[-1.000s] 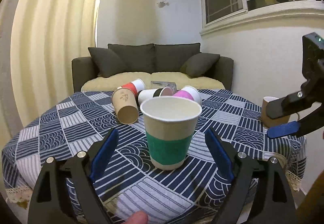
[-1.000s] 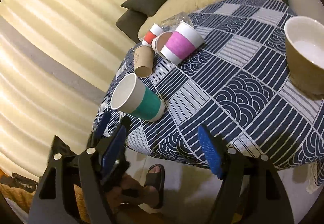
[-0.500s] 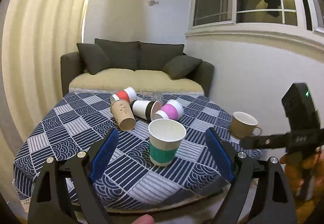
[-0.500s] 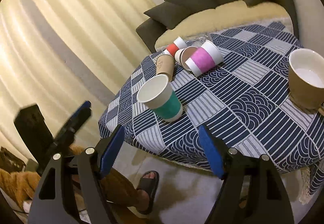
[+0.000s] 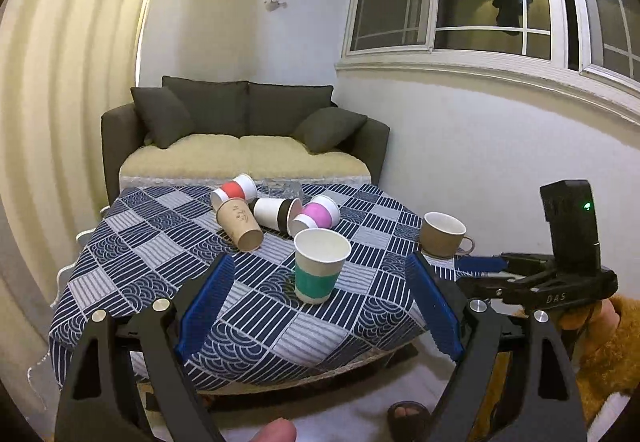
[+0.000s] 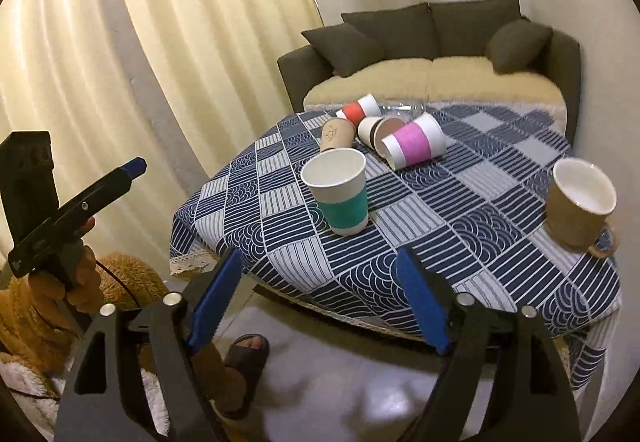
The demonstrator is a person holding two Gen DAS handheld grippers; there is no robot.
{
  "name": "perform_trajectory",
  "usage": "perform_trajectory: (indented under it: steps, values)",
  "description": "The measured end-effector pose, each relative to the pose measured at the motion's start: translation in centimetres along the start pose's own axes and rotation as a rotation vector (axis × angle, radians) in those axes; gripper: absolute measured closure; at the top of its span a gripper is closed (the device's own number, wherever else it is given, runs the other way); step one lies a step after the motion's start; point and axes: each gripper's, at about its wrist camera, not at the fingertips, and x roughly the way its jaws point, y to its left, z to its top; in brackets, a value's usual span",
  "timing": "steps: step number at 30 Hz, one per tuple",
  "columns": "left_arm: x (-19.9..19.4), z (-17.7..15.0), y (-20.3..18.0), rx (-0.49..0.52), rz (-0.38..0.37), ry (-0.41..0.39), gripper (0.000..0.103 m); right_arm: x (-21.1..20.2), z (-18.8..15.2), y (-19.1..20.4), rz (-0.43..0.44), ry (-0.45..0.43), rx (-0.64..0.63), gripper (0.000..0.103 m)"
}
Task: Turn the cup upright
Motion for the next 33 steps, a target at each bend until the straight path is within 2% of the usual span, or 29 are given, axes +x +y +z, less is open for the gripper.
perform_trajectory:
  steps: [5, 9, 11, 15, 20, 26, 28, 33]
  values:
    - [-0.1, -0.8, 0.5, -0.012, -0.031, 0.028, 0.018, -0.6, -0.2, 1.6, -0.041, -0.029, -0.077, 0.022]
    - [0.4, -2.1, 0.5, 0.006, -0.053, 0.057, 0.018, -0.7, -0.6, 1.6, -0.065, -0.055, -0.106, 0.016]
    - [0.7, -2.6, 0.8, -0.005, -0.051, 0.074, 0.018, -0.5, -0.9, 1.4, -0.076, -0.060, -0.105, 0.015]
    - [1.2, -3.1, 1.7, -0.026, -0.035, 0.088, 0.018, -0.3, -1.1, 0.1, -0.090, -0.063, -0.052, 0.005]
    - [2.2, -3.1, 2.5, -0.049, -0.011, 0.099, 0.014, -0.3, -0.8, -1.0, -0.107, -0.081, -0.009, 0.005]
    - [3.5, -3.4, 2.3, -0.041, -0.021, 0.145, 0.013, 0.3, -1.0, -1.2, -0.130, -0.071, -0.014, 0.005]
    - [4.0, -3.6, 2.1, -0.033, -0.015, 0.158, 0.007, 0.4, -1.0, -1.3, -0.124, -0.067, -0.011, 0.005]
    - [4.6, -3.7, 1.9, -0.032, -0.012, 0.175, 0.006, 0.9, -1.0, -1.7, -0.123, -0.050, 0.006, 0.005]
